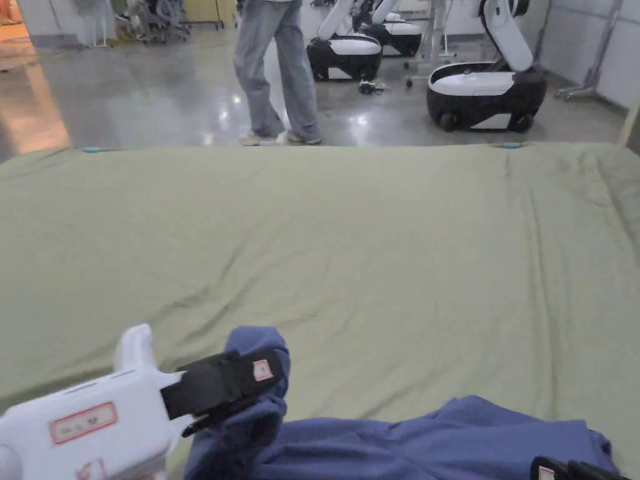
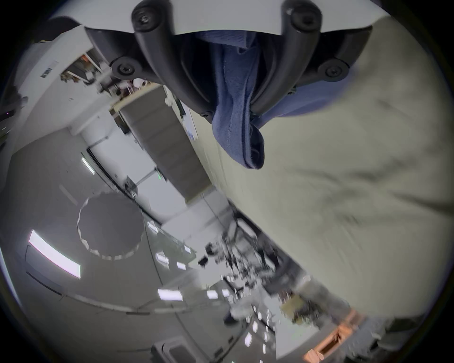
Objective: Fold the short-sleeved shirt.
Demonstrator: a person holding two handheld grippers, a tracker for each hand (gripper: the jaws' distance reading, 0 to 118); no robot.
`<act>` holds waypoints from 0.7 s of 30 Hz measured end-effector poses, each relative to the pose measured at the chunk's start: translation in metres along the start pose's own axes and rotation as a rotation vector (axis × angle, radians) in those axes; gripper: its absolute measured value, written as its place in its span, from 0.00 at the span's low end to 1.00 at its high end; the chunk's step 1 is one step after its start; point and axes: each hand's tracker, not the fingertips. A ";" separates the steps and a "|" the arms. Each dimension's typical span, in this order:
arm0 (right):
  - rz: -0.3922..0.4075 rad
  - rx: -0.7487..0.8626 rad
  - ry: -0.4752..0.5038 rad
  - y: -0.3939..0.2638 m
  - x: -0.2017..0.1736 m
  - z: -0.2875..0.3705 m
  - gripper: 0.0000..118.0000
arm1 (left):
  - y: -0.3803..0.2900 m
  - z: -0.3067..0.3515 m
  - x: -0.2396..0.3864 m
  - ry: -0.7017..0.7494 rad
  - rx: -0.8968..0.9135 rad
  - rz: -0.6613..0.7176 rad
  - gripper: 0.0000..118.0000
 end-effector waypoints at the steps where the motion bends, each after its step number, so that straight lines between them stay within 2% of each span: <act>1: 0.006 0.003 -0.005 -0.001 0.002 0.002 0.00 | -0.017 -0.031 -0.001 0.004 -0.057 -0.005 0.13; 2: 0.011 0.006 -0.011 -0.003 0.002 0.006 0.00 | -0.035 -0.058 -0.002 0.013 -0.096 -0.002 0.17; 3: 0.017 0.005 -0.013 -0.004 0.002 0.010 0.00 | -0.045 -0.077 -0.015 0.023 -0.133 -0.001 0.26; 4: 0.026 0.005 -0.020 -0.005 0.003 0.015 0.00 | -0.056 -0.096 -0.019 0.019 -0.187 -0.001 0.43; 5: 0.037 0.007 -0.036 -0.007 0.003 0.019 0.00 | -0.065 -0.105 -0.020 0.027 -0.220 -0.009 0.49; 8: 0.085 -0.001 -0.085 -0.013 0.011 0.028 0.00 | -0.060 -0.094 -0.008 -0.042 -0.182 -0.071 0.50; 11: 0.066 -0.008 -0.102 -0.017 0.021 0.024 0.00 | -0.035 -0.061 0.005 0.012 -0.116 -0.178 0.50; 14: 0.007 -0.008 -0.065 -0.018 0.027 0.017 0.00 | -0.027 -0.048 0.001 0.068 -0.066 -0.139 0.44; 15: -0.004 -0.007 -0.060 -0.019 0.027 0.016 0.00 | -0.028 -0.052 0.000 0.070 -0.080 -0.130 0.37; 16: -0.009 -0.005 -0.058 -0.019 0.026 0.015 0.00 | -0.034 -0.061 -0.004 0.054 -0.088 -0.121 0.18; 17: -0.011 -0.007 -0.055 -0.020 0.025 0.015 0.00 | -0.043 -0.072 -0.007 0.043 -0.114 -0.104 0.10; 20: -0.003 -0.018 -0.049 -0.023 0.021 0.016 0.00 | -0.075 -0.119 -0.020 0.018 -0.280 0.013 0.10; 21: 0.004 -0.022 -0.054 -0.023 0.018 0.017 0.00 | -0.086 -0.132 -0.024 0.077 -0.310 0.009 0.09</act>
